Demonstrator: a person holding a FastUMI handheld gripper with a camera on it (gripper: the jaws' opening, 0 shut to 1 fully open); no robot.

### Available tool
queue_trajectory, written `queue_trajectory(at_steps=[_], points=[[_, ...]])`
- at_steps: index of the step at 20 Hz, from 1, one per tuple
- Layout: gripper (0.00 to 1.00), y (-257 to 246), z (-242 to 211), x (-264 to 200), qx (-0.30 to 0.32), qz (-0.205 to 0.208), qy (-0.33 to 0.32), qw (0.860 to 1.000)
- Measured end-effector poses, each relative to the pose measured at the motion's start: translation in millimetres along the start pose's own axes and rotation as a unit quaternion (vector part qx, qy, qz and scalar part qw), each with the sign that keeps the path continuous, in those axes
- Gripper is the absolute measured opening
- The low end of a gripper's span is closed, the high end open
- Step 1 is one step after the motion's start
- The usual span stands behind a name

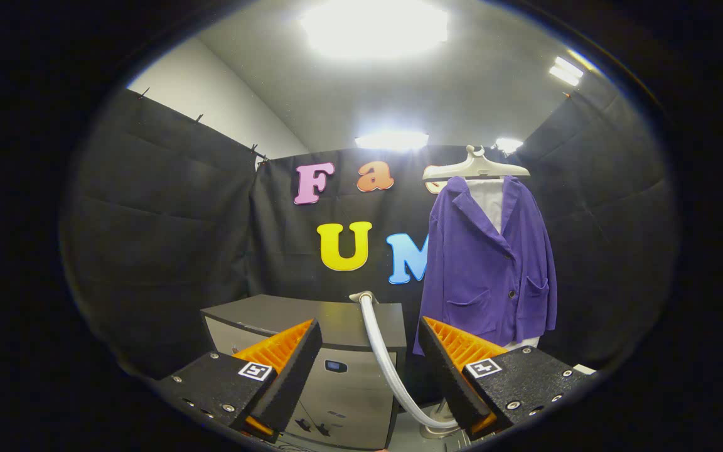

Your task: Iron the clothes twice with a garment steamer, once on the left side and once on the right side.

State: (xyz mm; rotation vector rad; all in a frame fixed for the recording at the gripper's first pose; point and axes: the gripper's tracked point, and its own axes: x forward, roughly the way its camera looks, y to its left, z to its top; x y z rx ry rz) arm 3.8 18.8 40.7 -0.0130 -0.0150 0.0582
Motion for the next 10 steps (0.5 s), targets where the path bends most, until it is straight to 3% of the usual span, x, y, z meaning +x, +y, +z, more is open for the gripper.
queue_trajectory(at_steps=[10], points=[[0.95,-4,70,71,0.007,0.024,-0.017,1.0]])
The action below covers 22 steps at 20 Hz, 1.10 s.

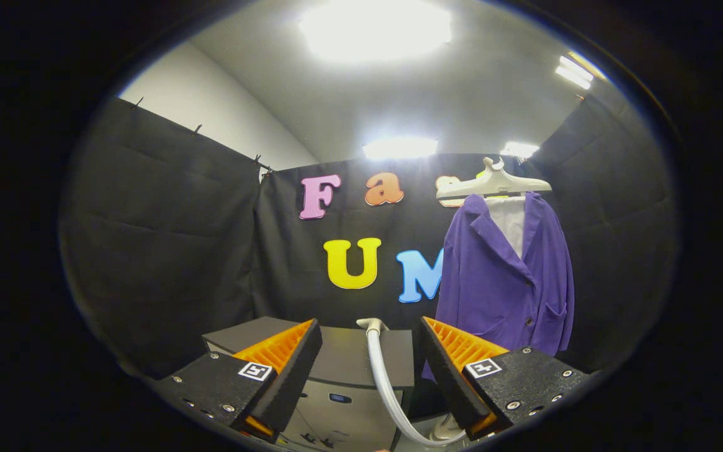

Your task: Iron the clothes twice with a garment steamer, once on the left side and once on the right side.

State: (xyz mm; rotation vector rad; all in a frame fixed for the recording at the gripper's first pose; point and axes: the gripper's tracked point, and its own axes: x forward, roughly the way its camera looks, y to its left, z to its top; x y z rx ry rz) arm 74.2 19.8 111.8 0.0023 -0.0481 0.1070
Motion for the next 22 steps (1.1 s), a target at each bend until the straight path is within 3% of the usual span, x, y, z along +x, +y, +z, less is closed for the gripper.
queue_trajectory(at_steps=[9,16,22], points=[[0.95,-17,43,95,0.003,0.028,0.023,0.999],[0.95,-17,31,175,0.053,0.071,0.099,0.991],[0.95,-23,-2,231,0.086,0.094,0.178,0.976]])
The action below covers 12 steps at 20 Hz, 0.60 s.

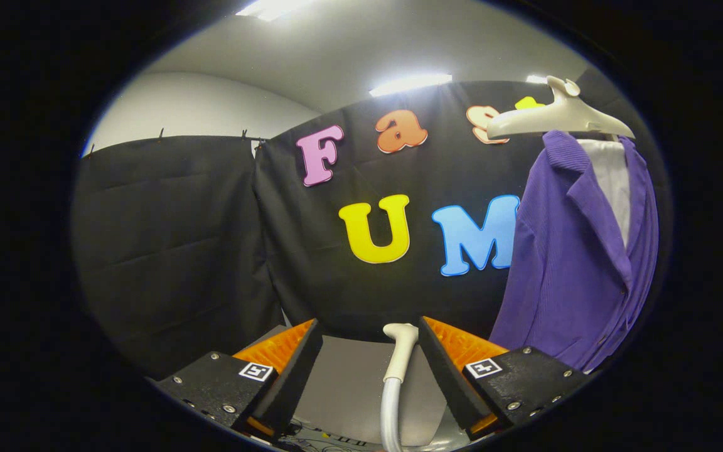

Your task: Iron the clothes twice with a garment steamer, once on the left side and once on the right side.

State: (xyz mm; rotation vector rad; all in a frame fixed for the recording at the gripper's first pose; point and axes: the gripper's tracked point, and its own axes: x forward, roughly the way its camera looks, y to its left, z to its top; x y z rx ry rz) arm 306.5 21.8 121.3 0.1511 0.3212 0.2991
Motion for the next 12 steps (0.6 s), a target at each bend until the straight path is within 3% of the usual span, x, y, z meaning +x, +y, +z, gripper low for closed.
queue_trajectory(at_steps=[12], points=[[0.94,-52,-70,134,0.083,0.026,0.176,0.981]])
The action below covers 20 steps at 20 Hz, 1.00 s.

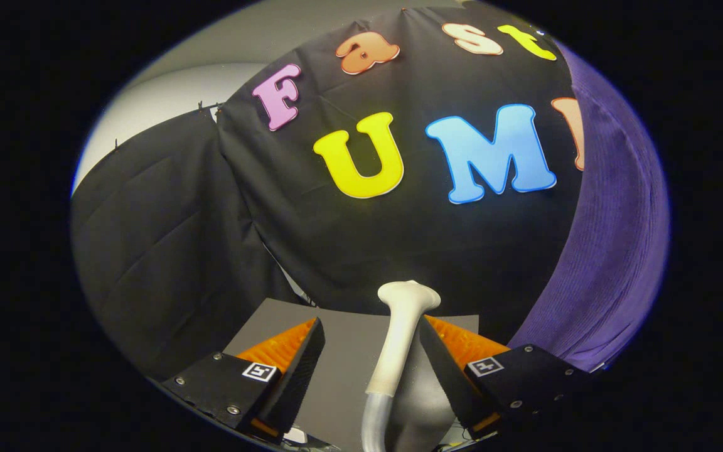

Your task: Iron the clothes twice with a garment steamer, once on the left side and once on the right side.

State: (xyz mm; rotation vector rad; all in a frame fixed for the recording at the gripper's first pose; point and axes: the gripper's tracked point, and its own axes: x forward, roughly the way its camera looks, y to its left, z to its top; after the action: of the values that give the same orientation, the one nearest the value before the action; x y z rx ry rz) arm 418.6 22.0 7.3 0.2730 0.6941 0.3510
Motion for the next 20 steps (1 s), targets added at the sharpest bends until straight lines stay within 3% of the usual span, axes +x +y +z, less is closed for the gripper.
queue_trajectory(at_steps=[8,17,20], points=[[0.91,-25,-44,60,0.023,0.012,0.094,0.995],[0.82,-35,-73,86,0.065,0.035,0.149,0.986],[0.68,-30,-78,92,0.101,0.061,0.161,0.98]])
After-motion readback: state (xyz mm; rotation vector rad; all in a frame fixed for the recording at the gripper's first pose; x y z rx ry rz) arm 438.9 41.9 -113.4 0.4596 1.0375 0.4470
